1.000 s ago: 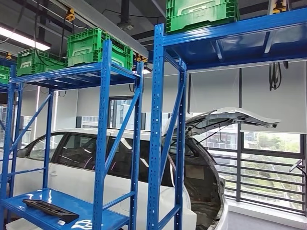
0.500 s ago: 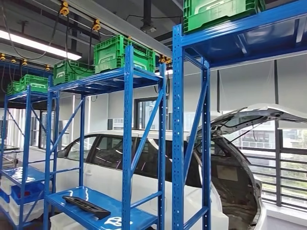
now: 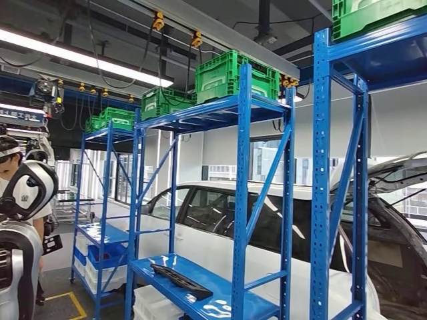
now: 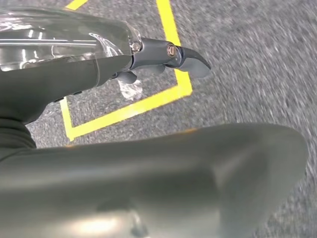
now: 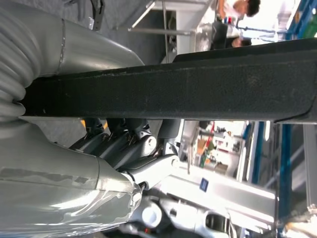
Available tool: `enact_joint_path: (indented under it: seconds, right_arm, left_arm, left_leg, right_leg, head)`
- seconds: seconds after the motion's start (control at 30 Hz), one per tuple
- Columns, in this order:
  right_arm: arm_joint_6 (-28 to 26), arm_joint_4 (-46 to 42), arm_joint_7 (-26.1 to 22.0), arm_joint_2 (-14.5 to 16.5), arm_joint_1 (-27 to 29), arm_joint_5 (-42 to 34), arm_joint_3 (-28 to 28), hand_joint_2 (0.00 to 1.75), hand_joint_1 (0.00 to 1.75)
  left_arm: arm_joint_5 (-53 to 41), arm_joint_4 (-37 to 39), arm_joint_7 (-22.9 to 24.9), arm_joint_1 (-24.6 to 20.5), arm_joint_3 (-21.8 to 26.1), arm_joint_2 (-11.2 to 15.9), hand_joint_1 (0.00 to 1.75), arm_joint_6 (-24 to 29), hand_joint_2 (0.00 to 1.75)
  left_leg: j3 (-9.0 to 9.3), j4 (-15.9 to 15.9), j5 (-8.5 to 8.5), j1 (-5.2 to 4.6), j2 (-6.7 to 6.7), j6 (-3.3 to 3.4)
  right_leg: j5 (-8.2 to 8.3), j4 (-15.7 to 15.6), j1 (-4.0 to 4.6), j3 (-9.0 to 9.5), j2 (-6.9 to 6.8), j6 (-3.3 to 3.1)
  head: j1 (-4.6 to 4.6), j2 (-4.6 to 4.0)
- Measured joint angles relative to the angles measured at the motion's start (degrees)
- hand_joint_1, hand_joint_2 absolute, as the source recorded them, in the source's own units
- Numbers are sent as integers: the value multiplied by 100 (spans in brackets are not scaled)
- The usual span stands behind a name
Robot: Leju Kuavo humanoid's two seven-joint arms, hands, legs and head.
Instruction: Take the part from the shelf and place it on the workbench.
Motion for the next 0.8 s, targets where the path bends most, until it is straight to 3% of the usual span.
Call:
enact_joint_path:
  seconds: [0.07, 0.1, 0.13, 0.17, 0.2, 0.27, 0.33, 0.4, 0.43, 0.47, 0.53, 0.6, 0.63, 0.67, 0.73, 0.77, 0.8]
  right_arm:
    - [-1, -6, -2, -4, 20, -1, -7, 175, 175]
    - [-2, -5, -2, -7, 39, 0, -8, 175, 175]
    - [-2, -4, -2, -9, 56, 1, -8, 175, 175]
    - [-2, -5, -2, -10, 67, 2, -8, 175, 175]
    - [-2, -8, -2, -11, 69, 5, -8, 175, 175]
    - [-3, -24, 1, -11, 65, 15, -9, 175, 175]
    - [-7, -43, 9, -13, 65, 29, -10, 175, 175]
    - [-12, -66, 16, -5, 64, 39, -10, 175, 175]
    - [-15, -79, 17, 7, 65, 42, -9, 175, 175]
    - [-18, -94, 17, 22, 70, 42, -8, 175, 175]
    - [-27, -108, 21, 40, 95, 45, -5, 175, 175]
    - [-33, -104, 32, 39, 146, 54, -4, 175, 175]
    - [-32, -98, 37, 37, 171, 61, -2, 175, 175]
    - [-32, -92, 39, 37, 186, 65, 0, 175, 175]
    - [-31, -85, 39, 37, 193, 72, 3, 175, 175]
    - [-30, -83, 38, 37, 191, 75, 3, 175, 175]
    - [-30, -85, 37, 37, 189, 82, 3, 175, 175]
  left_arm:
    - [0, 0, -5, -24, 13, -1, 0, -1, 175]
    - [0, 0, -7, -29, 19, -2, 0, -4, 175]
    - [-1, 0, -8, -30, 23, -3, 0, -7, 175]
    - [-1, 0, -9, -28, 27, -4, 0, -10, 175]
    - [-1, 0, -15, -26, 30, -5, 0, -16, 175]
    - [-1, 1, -44, -33, 33, -45, 0, -37, 175]
    - [-4, -2, -77, -47, 34, -97, 0, -48, 175]
    - [-18, -3, -93, -32, 35, -142, 0, -49, 175]
    - [-25, -2, -99, -14, 35, -170, 0, -48, 175]
    - [-32, -2, -104, -3, 34, -194, 0, -44, 175]
    - [-50, -2, -110, -17, 35, -221, 0, -27, 175]
    - [-68, -2, -108, -41, 34, -257, 0, -22, 175]
    - [-75, -2, -105, -34, 34, -283, 0, -24, 175]
    - [-81, -2, -103, -19, 34, -303, 0, -26, 175]
    - [-98, -2, -99, 5, 35, -323, 0, -26, 175]
    - [-107, -2, -102, 1, 35, -337, 0, -34, 175]
    - [-116, -5, -109, -7, 35, -347, 0, -43, 175]
  left_leg:
    - [-22, 0, 19, -10, -125, 40]
    - [-28, 0, 26, -21, -198, 53]
    - [-31, 0, 32, -36, -272, 63]
    - [-30, 1, 39, -54, -348, 72]
    - [-26, 0, 45, -74, -424, 79]
    - [-31, -1, 63, -96, -568, 83]
    - [-70, -6, 98, -57, -701, 46]
    - [-110, -32, 144, -14, -821, -24]
    - [-126, -39, 139, -20, -775, -51]
    - [-158, 9, 80, -32, -658, -77]
    - [-350, 434, -224, -43, -338, -129]
    - [-621, 1104, -540, -13, -210, -199]
    - [-684, 1297, -587, 9, -183, -234]
    - [-649, 1290, -534, 32, -157, -265]
    - [-302, 709, -230, 69, -49, -320]
    - [-111, 375, -126, 58, 57, -324]
    - [23, 121, -56, 41, 127, -285]
  right_leg:
    - [-386, 770, -14, -329, 244, 10]
    - [-493, 1100, -11, -479, 281, 1]
    - [-488, 1247, -5, -550, 300, -21]
    - [-372, 1169, 1, -520, 320, -54]
    - [-164, 864, 11, -387, 367, -105]
    - [235, 87, 34, -52, 648, -244]
    - [397, -291, 59, 99, 863, -316]
    - [429, -384, 69, 127, 779, -314]
    - [449, -462, 59, 156, 701, -312]
    - [474, -547, 44, 186, 624, -315]
    - [509, -640, 23, 212, 451, -311]
    - [509, -638, 23, 197, 270, -310]
    - [503, -629, 22, 190, 184, -301]
    - [493, -617, 18, 183, 108, -288]
    - [453, -564, -1, 177, -26, -228]
    - [424, -531, -3, 172, -87, -186]
    - [393, -492, 2, 166, -143, -140]
  head:
    - [0, 0]
    - [0, 0]
    - [0, 0]
    - [0, 0]
    - [0, 0]
    - [3, 0]
    - [9, 1]
    - [10, 1]
    - [11, 0]
    - [13, 0]
    - [17, 0]
    - [19, 0]
    - [19, 0]
    - [19, 0]
    - [19, 0]
    - [19, 0]
    - [18, 0]
